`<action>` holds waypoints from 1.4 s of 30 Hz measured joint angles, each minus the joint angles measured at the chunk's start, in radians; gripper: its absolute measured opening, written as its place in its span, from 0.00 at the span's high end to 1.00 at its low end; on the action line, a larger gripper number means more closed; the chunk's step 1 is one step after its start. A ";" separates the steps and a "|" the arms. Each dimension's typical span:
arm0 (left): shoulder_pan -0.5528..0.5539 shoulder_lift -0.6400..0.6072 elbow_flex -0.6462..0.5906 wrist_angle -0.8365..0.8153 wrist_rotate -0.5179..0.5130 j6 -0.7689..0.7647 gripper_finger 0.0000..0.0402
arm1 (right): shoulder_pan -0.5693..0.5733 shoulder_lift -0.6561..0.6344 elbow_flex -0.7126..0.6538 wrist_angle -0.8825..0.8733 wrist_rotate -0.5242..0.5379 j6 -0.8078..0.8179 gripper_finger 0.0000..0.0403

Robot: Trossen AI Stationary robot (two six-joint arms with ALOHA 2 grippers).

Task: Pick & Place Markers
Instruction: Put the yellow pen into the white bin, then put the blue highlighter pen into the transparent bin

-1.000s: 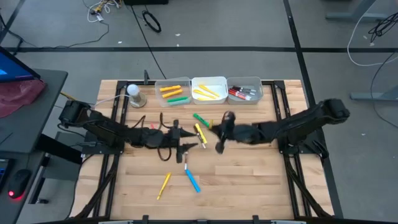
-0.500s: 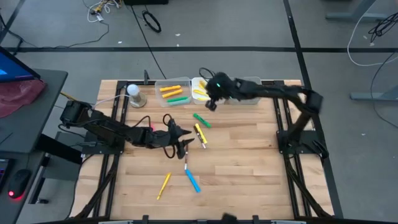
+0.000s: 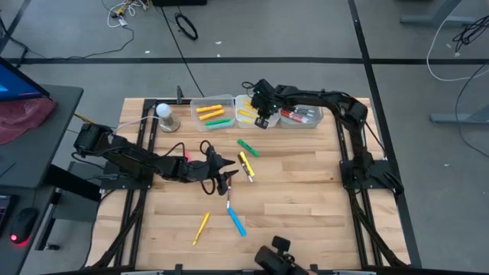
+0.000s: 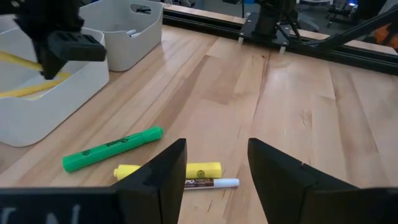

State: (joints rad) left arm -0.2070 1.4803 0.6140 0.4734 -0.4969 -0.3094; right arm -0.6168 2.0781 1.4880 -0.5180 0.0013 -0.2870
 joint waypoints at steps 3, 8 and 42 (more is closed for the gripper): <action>0.000 0.000 0.000 0.000 0.000 -0.001 0.56 | -0.009 0.004 0.000 -0.018 -0.003 0.000 0.91; 0.000 0.000 0.000 0.000 0.000 0.001 0.56 | -0.022 0.004 -0.008 -0.043 -0.003 -0.002 0.91; -0.011 -0.004 0.000 -0.001 0.001 0.006 0.56 | 0.125 -0.252 -0.023 0.038 0.047 0.152 0.97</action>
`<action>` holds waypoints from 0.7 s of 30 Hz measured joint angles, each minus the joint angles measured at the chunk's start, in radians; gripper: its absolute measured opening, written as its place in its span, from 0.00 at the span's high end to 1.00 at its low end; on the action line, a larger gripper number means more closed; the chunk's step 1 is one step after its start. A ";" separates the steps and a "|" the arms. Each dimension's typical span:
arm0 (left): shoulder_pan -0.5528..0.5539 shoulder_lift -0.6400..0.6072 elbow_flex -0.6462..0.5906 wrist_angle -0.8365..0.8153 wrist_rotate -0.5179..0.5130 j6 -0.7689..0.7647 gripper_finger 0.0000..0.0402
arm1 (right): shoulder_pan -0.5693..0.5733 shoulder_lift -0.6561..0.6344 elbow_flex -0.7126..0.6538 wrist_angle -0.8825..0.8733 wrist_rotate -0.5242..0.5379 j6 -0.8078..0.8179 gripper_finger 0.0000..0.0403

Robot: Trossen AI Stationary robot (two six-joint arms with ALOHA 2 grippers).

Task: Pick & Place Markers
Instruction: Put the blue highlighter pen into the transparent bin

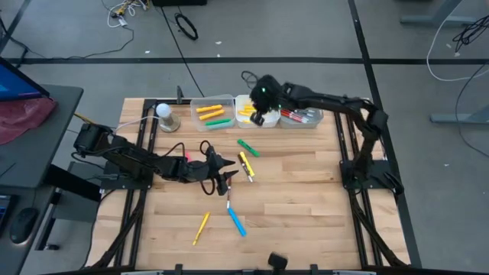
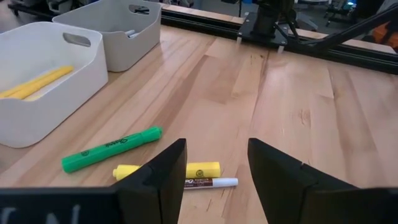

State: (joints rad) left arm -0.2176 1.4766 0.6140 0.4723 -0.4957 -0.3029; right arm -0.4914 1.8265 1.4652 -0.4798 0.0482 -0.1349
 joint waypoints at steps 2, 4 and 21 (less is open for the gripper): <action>-0.016 -0.015 0.000 -0.006 -0.012 0.007 0.56 | 0.062 -0.049 -0.029 0.014 0.002 -0.001 0.99; -0.041 -0.047 0.000 -0.040 -0.045 0.021 0.56 | 0.134 -0.097 -0.075 0.045 0.032 0.002 0.99; -0.319 -0.537 0.001 -0.858 -0.414 -0.435 0.56 | 0.654 -0.304 -0.665 0.508 0.231 0.375 0.99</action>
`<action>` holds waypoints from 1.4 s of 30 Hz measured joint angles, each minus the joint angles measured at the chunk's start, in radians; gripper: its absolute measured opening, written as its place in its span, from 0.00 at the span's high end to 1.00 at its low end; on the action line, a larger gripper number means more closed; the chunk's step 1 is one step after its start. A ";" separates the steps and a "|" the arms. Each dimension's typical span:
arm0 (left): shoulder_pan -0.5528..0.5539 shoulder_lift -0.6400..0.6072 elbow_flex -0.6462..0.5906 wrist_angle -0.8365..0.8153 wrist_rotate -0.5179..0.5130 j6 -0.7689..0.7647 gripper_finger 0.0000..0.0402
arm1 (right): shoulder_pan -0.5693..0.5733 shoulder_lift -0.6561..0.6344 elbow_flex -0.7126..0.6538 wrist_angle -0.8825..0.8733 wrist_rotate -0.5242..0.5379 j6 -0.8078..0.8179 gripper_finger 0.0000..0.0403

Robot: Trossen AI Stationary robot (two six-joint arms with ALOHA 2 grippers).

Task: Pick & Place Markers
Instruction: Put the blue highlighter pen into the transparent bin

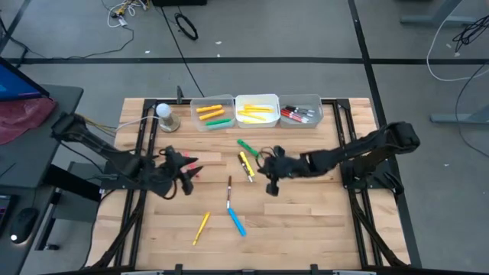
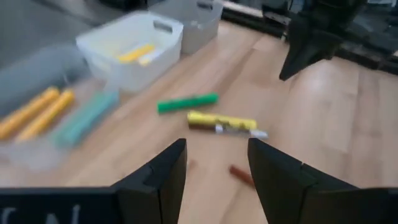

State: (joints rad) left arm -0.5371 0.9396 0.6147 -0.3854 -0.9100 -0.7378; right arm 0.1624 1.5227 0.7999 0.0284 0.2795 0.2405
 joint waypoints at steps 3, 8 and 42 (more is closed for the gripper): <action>-0.047 -0.044 0.000 -0.119 0.062 -0.130 0.56 | 0.058 0.000 -0.090 0.074 0.044 0.099 0.99; -0.103 -0.037 0.000 -0.165 0.245 -0.258 0.56 | 0.120 0.000 -0.217 0.256 0.107 0.215 0.99; 0.157 0.804 0.219 0.575 1.107 1.133 0.56 | 0.126 0.000 -0.308 0.517 0.208 0.169 0.99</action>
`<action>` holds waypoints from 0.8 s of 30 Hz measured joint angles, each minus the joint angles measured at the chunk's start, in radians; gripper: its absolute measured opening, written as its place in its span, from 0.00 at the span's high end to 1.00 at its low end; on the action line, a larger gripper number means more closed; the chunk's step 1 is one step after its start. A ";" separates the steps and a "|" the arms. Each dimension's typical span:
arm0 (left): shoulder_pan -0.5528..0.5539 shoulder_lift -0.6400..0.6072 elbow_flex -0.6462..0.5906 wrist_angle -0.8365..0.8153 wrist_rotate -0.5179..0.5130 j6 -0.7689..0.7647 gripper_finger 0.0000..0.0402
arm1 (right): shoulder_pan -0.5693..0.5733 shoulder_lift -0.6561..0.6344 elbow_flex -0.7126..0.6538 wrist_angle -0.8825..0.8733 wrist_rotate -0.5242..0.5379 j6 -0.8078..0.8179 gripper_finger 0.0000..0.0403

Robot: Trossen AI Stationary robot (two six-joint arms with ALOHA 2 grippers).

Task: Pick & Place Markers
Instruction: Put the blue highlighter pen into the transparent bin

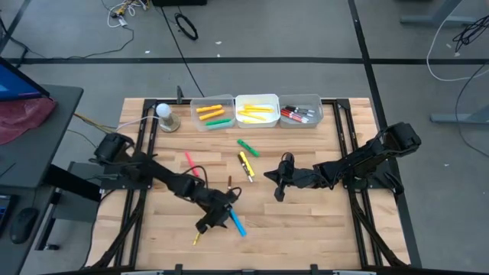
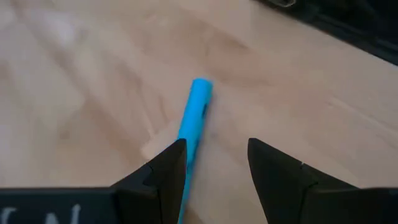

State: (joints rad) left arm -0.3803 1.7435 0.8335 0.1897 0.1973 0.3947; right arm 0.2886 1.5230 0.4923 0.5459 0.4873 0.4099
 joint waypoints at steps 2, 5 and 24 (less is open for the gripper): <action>0.026 0.025 0.001 0.026 0.060 0.061 0.56 | 0.000 0.000 0.000 -0.001 0.000 0.000 0.99; 0.071 0.055 0.000 0.027 0.117 0.107 0.56 | 0.000 0.000 0.000 -0.005 0.000 0.000 0.99; 0.171 0.171 -0.001 0.115 0.271 0.219 0.56 | -0.017 0.001 0.000 -0.035 0.002 -0.004 0.99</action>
State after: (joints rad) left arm -0.2092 1.9144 0.8330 0.3046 0.4683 0.6140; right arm 0.2714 1.5238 0.4926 0.5110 0.4896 0.4060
